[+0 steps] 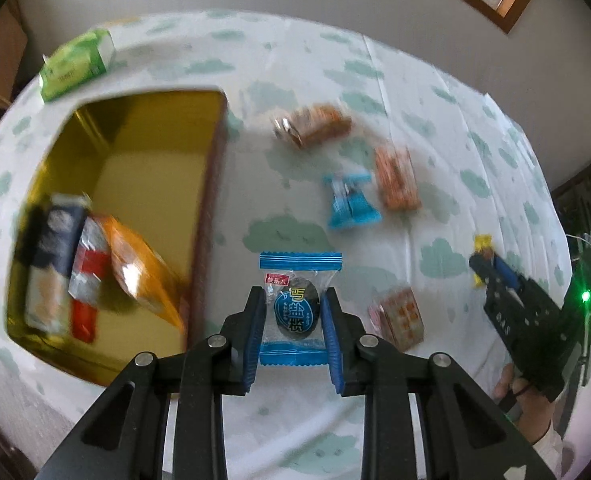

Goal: Organize snacks
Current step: 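Carry the blue-wrapped candy into the tin and open the left gripper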

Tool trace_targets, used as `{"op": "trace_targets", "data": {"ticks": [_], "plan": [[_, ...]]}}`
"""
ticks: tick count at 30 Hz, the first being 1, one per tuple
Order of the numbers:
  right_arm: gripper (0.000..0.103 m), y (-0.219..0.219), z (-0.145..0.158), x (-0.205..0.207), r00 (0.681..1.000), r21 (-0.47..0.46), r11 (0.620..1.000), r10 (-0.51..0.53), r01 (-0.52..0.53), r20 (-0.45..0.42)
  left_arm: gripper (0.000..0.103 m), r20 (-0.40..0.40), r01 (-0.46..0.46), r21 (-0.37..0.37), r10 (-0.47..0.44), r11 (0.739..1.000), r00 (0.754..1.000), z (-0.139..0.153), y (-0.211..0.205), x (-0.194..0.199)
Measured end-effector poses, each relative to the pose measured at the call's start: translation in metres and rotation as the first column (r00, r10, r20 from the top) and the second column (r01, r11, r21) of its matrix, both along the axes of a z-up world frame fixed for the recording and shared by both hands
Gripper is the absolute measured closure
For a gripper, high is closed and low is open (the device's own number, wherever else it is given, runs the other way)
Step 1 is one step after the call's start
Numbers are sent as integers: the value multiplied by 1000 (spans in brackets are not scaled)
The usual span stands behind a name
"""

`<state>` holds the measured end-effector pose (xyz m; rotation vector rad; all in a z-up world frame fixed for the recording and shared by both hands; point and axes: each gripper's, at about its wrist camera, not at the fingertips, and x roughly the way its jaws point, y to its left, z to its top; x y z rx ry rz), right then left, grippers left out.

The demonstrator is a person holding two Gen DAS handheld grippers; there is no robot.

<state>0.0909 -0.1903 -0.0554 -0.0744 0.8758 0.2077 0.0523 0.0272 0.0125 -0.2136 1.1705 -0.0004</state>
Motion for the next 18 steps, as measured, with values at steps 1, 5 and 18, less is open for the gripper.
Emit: {"op": "trace_targets", "data": {"ticks": [1, 5, 18], "plan": [[72, 12, -2, 3, 1000, -4, 1000, 0, 0, 0, 79, 19, -2, 12, 2, 1000, 1000, 5, 5, 3], [72, -42, 4, -9, 1000, -6, 1000, -1, 1, 0, 79, 100, -23, 82, 15, 996, 995, 25, 31, 16], [71, -66, 6, -13, 1000, -34, 999, 0, 0, 3, 78, 61, -19, 250, 4, 968, 998, -6, 110, 64]]}}
